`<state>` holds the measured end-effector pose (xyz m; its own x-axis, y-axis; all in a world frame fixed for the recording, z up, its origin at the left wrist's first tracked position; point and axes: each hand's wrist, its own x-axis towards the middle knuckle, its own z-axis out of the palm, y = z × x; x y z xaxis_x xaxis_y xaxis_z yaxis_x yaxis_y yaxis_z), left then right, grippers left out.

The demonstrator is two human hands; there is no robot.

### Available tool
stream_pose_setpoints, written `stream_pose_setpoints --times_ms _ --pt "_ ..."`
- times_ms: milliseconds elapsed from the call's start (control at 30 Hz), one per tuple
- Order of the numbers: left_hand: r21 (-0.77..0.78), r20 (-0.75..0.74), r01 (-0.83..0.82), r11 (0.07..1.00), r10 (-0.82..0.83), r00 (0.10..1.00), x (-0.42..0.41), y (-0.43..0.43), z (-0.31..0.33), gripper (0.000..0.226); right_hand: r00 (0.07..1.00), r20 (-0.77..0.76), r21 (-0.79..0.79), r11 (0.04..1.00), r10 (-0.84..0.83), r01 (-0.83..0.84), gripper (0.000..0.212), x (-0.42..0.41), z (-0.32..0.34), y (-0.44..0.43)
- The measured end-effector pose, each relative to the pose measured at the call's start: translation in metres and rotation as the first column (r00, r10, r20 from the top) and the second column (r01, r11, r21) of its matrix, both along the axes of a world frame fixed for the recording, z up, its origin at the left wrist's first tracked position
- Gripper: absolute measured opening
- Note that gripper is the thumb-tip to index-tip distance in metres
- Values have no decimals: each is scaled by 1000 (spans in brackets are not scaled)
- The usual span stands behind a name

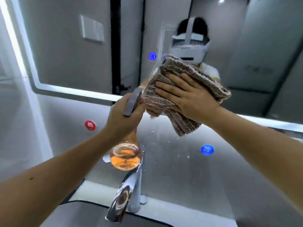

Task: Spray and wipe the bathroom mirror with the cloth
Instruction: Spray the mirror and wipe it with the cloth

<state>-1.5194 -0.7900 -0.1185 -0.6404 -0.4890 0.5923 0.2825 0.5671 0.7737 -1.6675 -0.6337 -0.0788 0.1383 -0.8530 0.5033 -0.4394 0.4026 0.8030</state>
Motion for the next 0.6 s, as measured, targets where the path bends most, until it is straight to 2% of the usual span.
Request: stream_pose_setpoints --times_ms 100,200,300,367,433,500,600 --pt "-6 2 93 996 -93 996 -14 56 7 33 995 42 -38 995 -89 91 45 -8 6 81" --pt "1 26 230 973 -230 973 -17 105 14 35 962 110 -51 965 -250 257 47 -12 2 162" --pt "40 77 328 944 -330 941 -12 139 22 29 877 286 -57 907 -385 417 51 -4 -14 229" --pt "89 101 345 934 -353 930 -4 155 31 29 805 430 -81 871 -408 485 50 11 -25 253" --pt "116 126 339 934 -352 927 6 166 39 31 694 638 -131 842 -332 523 56 31 -30 259" --pt "105 148 338 935 -350 925 19 173 46 31 512 844 -196 799 -157 569 55 54 -27 255" --pt "60 159 348 936 -353 922 38 173 51 23 386 919 -327 702 80 633 50 83 -19 243"
